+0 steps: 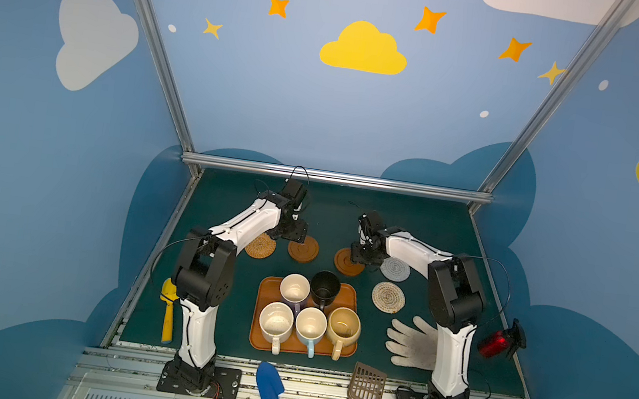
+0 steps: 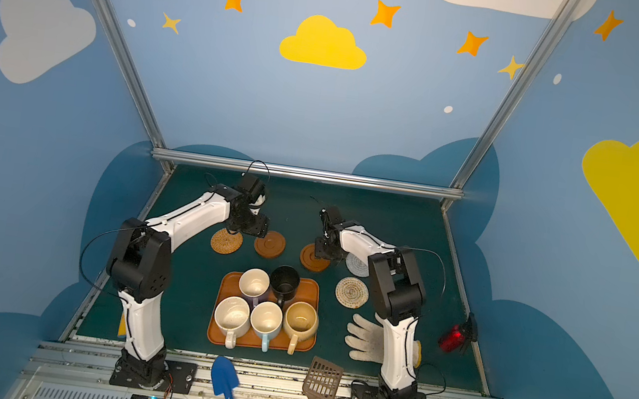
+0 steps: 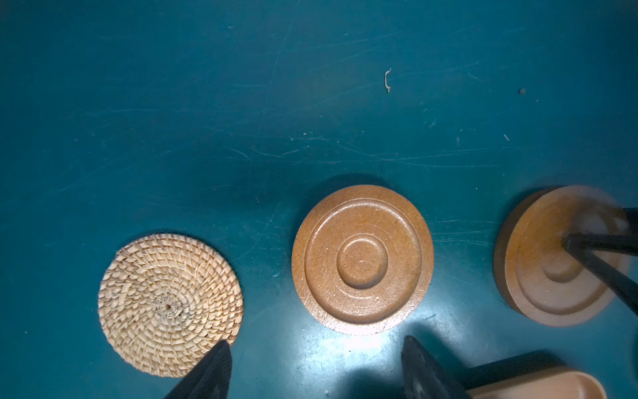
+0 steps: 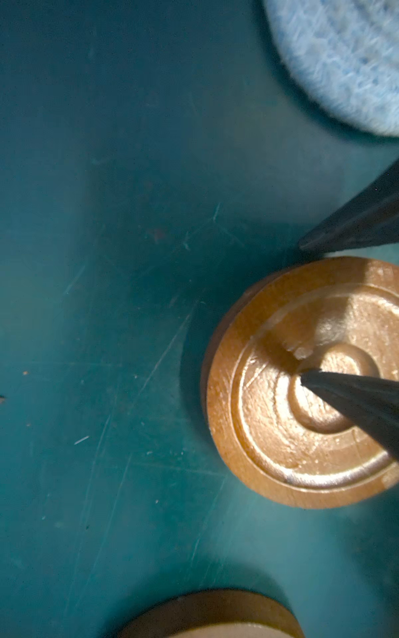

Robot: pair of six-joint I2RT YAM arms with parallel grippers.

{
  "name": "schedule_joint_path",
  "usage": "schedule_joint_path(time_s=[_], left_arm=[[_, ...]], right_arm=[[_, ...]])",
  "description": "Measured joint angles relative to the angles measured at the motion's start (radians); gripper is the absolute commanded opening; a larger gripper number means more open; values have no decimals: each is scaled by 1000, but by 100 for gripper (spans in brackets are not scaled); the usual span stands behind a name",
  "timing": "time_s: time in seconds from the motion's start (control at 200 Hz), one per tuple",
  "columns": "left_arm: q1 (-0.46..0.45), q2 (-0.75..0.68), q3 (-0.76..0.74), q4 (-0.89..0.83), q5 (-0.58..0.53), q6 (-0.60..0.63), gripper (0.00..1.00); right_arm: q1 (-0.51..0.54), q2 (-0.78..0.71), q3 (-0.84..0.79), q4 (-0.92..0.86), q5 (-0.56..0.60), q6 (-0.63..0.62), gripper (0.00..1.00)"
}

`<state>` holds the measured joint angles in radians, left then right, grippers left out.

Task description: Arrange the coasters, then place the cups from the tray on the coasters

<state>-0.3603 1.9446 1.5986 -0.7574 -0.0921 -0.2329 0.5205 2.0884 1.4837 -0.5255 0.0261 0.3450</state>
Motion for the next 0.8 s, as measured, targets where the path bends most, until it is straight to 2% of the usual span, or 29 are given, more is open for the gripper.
schedule_joint_path(time_s=[0.22,0.43,0.606,0.721,0.801], left_arm=[[-1,0,0,-2,4,0,78],[-1,0,0,-2,6,0,78],[-1,-2,1,-3,10,-3,79],[-1,-14,12,-16,14,-4,85],[-3,-26,39,-24,17,-6,95]], right_arm=[[-1,56,89,-31,18,-6,55],[-3,66,104,-35,19,-11,55],[0,61,103,-31,10,-14,67],[-1,45,95,-34,6,-12,72],[-4,18,84,-39,-2,-12,73]])
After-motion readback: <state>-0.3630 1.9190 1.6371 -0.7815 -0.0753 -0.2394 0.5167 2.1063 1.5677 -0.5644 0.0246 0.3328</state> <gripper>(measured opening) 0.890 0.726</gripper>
